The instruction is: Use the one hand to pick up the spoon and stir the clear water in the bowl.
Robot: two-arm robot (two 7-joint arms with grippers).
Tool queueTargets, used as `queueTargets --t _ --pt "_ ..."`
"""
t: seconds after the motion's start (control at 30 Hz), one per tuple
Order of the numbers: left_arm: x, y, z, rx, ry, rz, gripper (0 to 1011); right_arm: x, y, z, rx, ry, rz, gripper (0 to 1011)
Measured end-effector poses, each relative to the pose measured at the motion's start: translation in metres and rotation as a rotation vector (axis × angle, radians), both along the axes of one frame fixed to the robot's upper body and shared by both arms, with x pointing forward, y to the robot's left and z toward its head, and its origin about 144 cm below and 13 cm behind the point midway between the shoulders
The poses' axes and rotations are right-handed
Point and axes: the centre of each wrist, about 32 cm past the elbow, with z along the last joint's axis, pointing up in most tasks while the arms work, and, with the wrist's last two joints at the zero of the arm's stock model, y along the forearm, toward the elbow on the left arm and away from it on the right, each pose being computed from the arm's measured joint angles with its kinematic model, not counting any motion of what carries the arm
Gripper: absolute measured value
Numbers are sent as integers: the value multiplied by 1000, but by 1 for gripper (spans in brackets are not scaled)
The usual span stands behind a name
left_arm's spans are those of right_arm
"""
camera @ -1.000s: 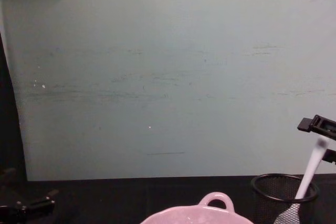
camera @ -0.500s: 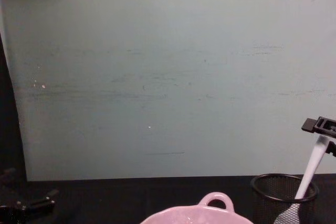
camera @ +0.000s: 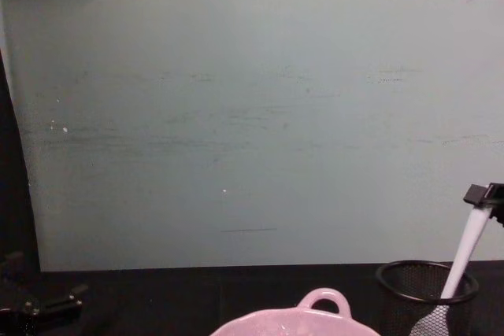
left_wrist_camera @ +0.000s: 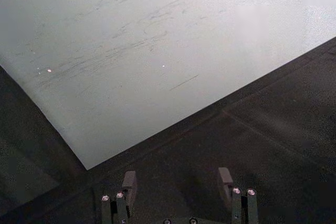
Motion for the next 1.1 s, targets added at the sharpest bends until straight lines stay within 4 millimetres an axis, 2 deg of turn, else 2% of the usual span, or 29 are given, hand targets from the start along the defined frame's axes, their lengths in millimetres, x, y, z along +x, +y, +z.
queueTargets --t 0.13,0.2,0.57,0.87,1.1 --pt "0 0 0 0 0 0 1011 -3 3 6 -55 -32 2 121" --pt "0 0 0 0 0 0 1011 -4 5 9 -79 -45 5 110" --pt "0 0 0 0 0 0 1011 -9 17 42 -294 -192 35 110" --pt "0 0 0 0 0 0 1011 -13 27 97 -474 -336 96 110" --pt "0 0 0 0 0 0 1011 -18 30 129 -551 -399 123 109"
